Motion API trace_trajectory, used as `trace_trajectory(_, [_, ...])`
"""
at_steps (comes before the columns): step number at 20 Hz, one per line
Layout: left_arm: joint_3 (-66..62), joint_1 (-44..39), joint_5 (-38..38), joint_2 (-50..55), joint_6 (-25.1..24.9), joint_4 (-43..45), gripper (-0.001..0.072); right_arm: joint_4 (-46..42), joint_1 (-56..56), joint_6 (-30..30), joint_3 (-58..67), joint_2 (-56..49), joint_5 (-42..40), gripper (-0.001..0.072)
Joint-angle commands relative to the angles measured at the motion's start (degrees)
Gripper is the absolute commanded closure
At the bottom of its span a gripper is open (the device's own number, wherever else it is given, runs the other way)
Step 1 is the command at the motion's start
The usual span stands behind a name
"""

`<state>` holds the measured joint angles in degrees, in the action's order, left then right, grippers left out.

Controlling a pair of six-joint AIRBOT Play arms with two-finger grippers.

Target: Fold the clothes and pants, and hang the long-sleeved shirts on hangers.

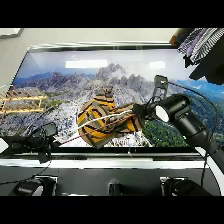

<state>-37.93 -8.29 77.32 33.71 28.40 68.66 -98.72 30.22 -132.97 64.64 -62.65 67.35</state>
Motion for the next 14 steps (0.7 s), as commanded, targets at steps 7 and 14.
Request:
trace_trajectory(7, [-0.50, 0.04, -0.42, 0.11, -0.11, 0.35, 0.0686, -3.13, -0.02, -2.71, 0.04, 0.02, 0.39, 0.0685])
trace_trajectory(14, [-0.33, -0.02, 1.25, 5.14, -3.17, 0.33, 0.0686, -2.38, -0.02, -1.36, 0.07, 0.42, -0.26, 0.0685])
